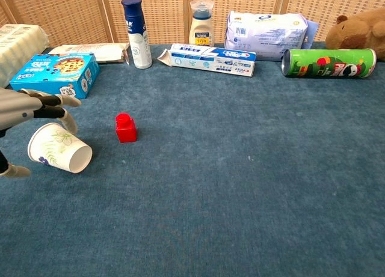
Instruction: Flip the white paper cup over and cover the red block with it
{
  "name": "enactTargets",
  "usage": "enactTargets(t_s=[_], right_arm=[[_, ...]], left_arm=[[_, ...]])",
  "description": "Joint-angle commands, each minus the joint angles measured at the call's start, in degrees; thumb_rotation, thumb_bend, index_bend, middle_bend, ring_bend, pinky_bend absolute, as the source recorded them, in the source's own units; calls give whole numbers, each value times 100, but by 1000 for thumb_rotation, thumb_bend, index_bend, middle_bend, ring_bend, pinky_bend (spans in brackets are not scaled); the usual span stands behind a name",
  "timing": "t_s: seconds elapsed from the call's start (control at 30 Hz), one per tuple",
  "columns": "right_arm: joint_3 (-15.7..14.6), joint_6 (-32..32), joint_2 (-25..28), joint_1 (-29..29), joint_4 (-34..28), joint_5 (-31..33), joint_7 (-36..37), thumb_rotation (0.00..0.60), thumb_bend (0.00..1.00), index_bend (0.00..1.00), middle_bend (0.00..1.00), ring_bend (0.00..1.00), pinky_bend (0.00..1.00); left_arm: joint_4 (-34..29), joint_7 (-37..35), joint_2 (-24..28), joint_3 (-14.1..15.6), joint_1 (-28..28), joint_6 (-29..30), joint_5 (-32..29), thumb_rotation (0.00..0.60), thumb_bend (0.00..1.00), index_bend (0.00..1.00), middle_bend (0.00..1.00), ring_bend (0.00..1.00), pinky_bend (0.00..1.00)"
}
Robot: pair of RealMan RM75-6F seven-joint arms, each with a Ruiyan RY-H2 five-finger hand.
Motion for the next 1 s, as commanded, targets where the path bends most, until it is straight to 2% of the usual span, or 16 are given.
enactTargets(t_s=[0.03,0.17,0.4,1.0], right_arm=[[0,-1,3,-4,1,6,7,600,260,384,299,233,287],[-2,3,3,-17,12,17,18,600,259,384,299,232,287],[11,7,13,-22,18,26,38,600,260,384,300,232,287],[35,-52,29,-12,-19,97,37,600,260,384,299,233,287]], left_arm=[[97,83,-99,12,-23,39,37,569,203,255,0,0,48],[222,134,-254,16,-50,40,19,569,204,261,0,0,49],[532,48,-551,-39,-81,74,38,569,203,328,0,0,49],[956,-102,-869,-104,-154,55,31,573,203,329,0,0,49]])
